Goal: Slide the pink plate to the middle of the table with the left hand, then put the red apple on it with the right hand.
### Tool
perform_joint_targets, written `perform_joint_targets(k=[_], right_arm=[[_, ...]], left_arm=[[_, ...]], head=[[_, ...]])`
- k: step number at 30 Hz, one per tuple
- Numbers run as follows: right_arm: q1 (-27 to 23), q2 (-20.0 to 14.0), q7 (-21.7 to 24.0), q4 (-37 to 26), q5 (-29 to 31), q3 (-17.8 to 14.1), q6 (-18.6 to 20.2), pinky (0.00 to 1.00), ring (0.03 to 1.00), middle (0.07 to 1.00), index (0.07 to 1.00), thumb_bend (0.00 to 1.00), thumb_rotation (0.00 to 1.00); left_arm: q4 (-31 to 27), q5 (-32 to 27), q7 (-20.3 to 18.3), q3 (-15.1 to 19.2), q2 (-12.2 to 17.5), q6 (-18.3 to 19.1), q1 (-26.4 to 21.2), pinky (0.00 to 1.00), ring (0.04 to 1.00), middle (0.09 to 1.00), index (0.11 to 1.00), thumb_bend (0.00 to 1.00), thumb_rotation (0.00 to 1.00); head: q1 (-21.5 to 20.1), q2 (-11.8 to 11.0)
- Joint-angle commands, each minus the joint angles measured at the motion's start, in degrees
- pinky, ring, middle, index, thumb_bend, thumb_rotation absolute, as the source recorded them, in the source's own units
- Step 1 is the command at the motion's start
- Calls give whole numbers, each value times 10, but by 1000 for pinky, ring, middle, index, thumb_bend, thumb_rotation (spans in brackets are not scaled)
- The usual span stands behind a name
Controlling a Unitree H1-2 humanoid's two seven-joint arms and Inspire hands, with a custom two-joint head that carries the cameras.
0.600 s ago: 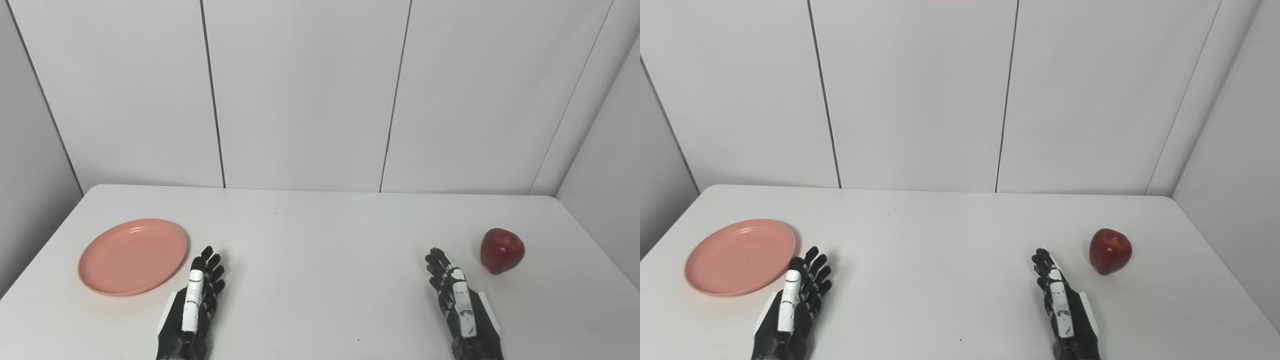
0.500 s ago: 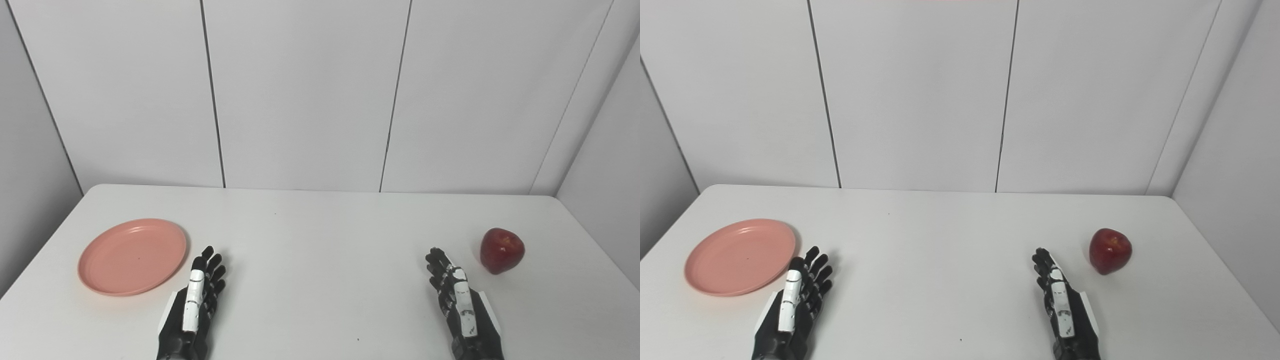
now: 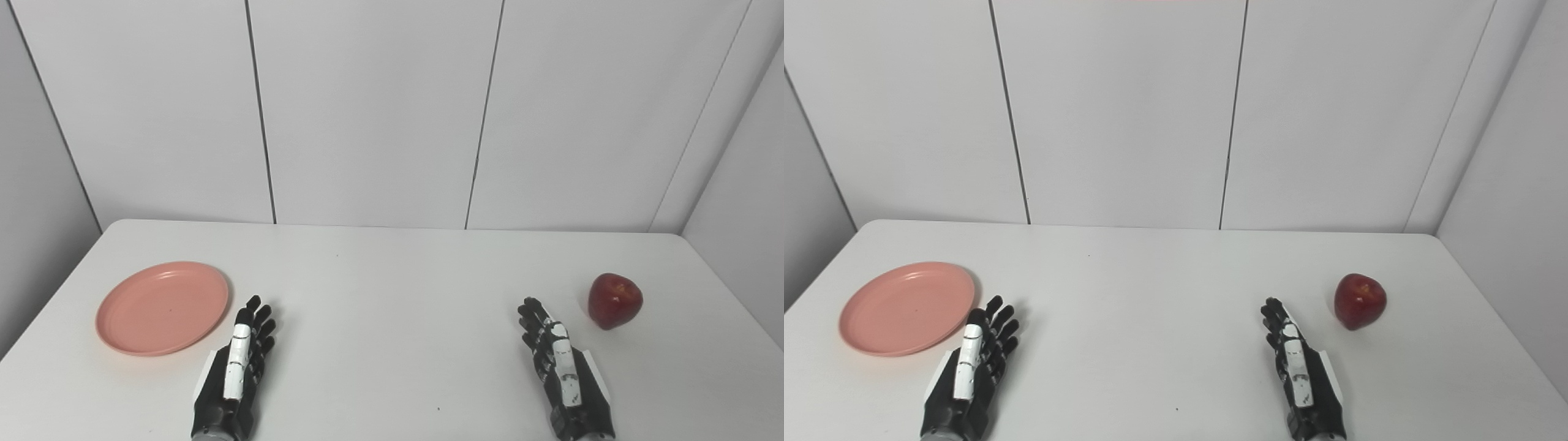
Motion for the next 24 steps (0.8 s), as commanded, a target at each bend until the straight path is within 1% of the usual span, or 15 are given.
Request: perform_joint_targets(k=[1,7,12,18,24], right_arm=[[-9,5,-1,-7,0,0,-3,1000,958,920,909,901,1000],[-8,2,-1,-7,-5,3,-1,1000,966,920,910,902,1000],[-8,1,3,-5,-5,1,-4,1000,969,917,906,896,1000],[-9,3,2,-4,-8,3,-2,1000,967,910,905,902,1000],[-8,2,4,-7,-3,2,4,1000,970,918,911,901,1000]], left_arm=[[-16,0,0,2,6,0,3,1000,967,967,957,744,1000],[-16,2,-1,0,6,-1,3,1000,973,970,961,778,1000],[-14,6,0,-1,6,-2,4,1000,959,953,949,728,1000],[-13,3,-3,-1,8,-2,2,1000,969,962,956,755,1000],[-12,5,-2,-2,8,-2,3,1000,959,951,948,730,1000]], head=[[-3,-1],[4,-1],[6,-2],[4,-5],[7,-4]])
